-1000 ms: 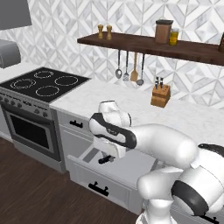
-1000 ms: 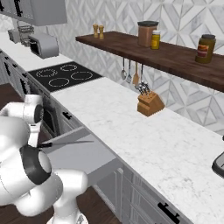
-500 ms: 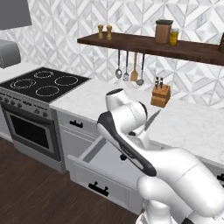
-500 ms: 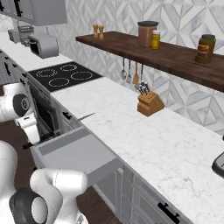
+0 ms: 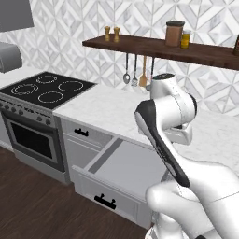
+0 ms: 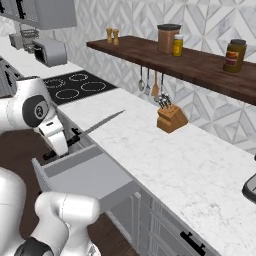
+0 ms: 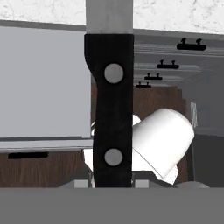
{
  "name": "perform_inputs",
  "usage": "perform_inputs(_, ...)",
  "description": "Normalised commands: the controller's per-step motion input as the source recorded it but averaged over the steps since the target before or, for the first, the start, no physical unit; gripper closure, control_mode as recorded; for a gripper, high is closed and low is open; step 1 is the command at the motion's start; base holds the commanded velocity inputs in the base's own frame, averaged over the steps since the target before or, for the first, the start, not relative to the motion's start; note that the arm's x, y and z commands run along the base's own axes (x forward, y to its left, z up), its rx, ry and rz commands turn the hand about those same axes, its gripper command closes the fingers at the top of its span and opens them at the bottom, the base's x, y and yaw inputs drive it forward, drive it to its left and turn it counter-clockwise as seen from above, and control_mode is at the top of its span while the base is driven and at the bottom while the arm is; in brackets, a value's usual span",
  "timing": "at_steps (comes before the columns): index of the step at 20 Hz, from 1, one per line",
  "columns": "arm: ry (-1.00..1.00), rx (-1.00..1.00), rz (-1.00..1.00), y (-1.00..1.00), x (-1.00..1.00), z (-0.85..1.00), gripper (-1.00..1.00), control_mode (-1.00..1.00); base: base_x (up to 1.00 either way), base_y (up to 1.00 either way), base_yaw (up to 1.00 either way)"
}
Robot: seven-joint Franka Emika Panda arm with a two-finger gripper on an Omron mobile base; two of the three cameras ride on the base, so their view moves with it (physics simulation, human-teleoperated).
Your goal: Pick up the knife from the drawer and place it on the cutting board. Then place the meat from the plate to the cutting board.
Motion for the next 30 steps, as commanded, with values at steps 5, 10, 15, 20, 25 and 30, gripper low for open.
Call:
perform_inputs(5,-0.03,0.05,0.01,-0.22,-0.27,0.03,1.0,-1.0,0.0,0.0,0.0)
perform_inputs(10,0.0,0.0,0.0,0.0,0.0,0.0,1.0,1.0,-0.82,0.01,0.07)
perform_inputs(15,0.0,0.0,0.0,0.0,0.0,0.0,1.0,1.0,-0.36,0.19,0.52)
perform_inputs(20,0.0,0.0,0.0,0.0,0.0,0.0,1.0,1.0,0.0,0.33,0.9)
perform_inputs(25,0.0,0.0,0.0,0.0,0.0,0.0,1.0,1.0,0.0,0.17,0.95)
perform_inputs(30,0.0,0.0,0.0,0.0,0.0,0.0,1.0,1.0,0.12,0.05,0.94)
